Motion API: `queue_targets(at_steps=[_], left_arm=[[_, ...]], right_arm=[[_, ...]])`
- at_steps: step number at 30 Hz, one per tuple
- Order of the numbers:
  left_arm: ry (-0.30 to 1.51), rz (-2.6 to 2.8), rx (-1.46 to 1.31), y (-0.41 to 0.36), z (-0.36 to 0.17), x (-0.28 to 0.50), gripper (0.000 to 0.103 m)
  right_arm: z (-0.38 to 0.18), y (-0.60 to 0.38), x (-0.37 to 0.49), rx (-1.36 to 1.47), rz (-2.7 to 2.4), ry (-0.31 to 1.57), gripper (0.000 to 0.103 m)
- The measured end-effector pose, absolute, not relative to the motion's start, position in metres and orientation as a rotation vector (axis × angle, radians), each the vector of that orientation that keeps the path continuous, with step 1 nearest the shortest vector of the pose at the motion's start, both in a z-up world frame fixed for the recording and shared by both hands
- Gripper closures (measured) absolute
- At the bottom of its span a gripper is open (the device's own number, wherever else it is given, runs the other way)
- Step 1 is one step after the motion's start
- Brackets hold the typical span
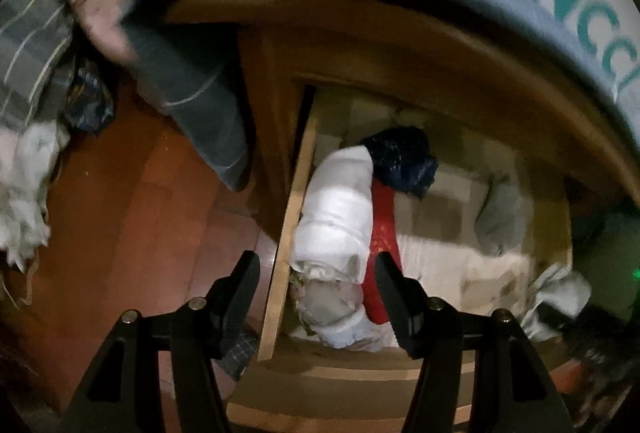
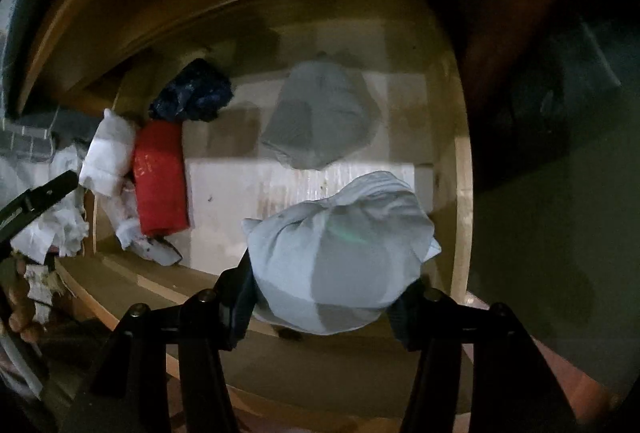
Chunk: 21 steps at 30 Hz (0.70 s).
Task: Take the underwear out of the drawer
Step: 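Grasp the rolled white socks in the drawer with the left tool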
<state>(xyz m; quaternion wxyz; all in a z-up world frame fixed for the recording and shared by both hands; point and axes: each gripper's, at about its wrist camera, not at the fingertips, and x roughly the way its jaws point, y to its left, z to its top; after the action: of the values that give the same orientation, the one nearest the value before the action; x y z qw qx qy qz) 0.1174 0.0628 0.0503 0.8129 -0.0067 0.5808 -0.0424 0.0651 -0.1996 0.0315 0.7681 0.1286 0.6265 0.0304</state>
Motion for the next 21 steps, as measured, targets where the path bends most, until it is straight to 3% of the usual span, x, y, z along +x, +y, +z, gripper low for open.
queue_targets(at_steps=[21], left_arm=[[1.299,-0.075,0.073,0.032,0.014,0.155,0.042]], right_arm=[[0.023,-0.208,0.059,0.355,0.124,1.367,0.049]])
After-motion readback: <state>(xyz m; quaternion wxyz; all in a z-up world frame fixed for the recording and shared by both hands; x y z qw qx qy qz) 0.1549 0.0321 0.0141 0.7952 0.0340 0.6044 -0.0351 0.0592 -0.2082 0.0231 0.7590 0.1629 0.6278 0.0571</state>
